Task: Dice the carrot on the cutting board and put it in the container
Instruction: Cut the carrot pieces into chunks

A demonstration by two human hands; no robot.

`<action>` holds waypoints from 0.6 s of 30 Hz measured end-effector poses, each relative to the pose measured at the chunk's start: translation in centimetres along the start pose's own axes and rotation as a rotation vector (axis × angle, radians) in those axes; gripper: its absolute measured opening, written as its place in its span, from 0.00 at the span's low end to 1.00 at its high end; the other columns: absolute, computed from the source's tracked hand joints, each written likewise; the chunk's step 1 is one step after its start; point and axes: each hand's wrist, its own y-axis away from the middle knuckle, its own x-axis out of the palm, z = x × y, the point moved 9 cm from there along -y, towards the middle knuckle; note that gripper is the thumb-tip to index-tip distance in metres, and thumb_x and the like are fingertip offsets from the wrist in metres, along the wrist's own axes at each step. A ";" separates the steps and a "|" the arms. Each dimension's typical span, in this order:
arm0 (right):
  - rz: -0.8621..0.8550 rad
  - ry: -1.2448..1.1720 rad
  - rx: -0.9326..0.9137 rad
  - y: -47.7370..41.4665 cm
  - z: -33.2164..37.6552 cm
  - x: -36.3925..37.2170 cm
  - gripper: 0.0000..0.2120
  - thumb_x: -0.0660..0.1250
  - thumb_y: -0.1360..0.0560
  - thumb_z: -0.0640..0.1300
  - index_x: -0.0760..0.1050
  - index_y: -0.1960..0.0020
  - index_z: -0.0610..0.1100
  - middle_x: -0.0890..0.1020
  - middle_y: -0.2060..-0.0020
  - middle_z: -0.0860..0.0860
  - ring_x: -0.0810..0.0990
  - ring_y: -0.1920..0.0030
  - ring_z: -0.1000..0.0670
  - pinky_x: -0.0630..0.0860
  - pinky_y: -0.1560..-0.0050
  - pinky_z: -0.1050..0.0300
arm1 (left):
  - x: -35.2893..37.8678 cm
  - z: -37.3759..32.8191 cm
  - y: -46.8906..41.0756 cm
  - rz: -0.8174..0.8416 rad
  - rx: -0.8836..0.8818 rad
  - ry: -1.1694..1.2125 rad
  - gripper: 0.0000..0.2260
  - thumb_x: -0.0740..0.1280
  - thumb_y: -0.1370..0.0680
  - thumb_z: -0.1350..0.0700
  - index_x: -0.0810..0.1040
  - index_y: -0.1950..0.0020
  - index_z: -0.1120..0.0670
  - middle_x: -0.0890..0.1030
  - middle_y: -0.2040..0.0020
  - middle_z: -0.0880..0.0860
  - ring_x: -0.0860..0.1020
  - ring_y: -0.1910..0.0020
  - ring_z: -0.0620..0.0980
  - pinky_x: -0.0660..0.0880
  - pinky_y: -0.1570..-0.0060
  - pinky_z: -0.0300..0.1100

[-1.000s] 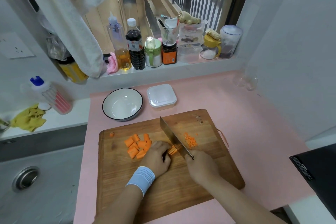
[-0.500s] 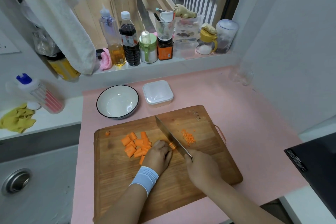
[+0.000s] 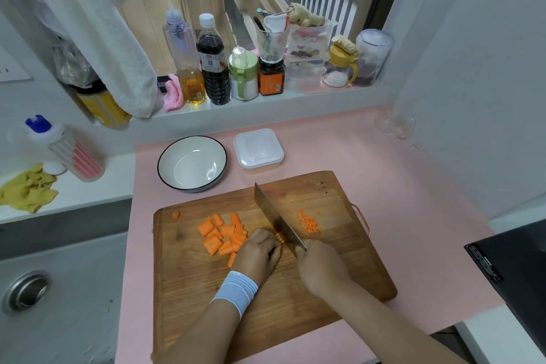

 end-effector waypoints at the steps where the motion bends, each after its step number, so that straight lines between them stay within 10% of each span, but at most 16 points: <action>1: 0.001 0.005 0.002 -0.2 0.1 0.0 0.14 0.54 0.15 0.50 0.78 0.48 0.49 0.80 0.58 0.53 0.80 0.56 0.50 0.79 0.52 0.51 | -0.1 -0.1 0.1 -0.002 0.003 -0.001 0.03 0.74 0.29 0.64 0.82 0.60 0.57 0.79 0.60 0.51 0.76 0.55 0.46 0.73 0.52 0.34; 18: -0.030 0.036 -0.052 2.3 -0.4 -0.4 0.13 0.54 0.15 0.51 0.77 0.46 0.52 0.81 0.57 0.56 0.80 0.55 0.54 0.78 0.52 0.57 | -0.2 0.0 0.1 -0.017 -0.010 -0.004 0.04 0.74 0.29 0.64 0.82 0.61 0.57 0.79 0.60 0.50 0.76 0.55 0.46 0.74 0.52 0.35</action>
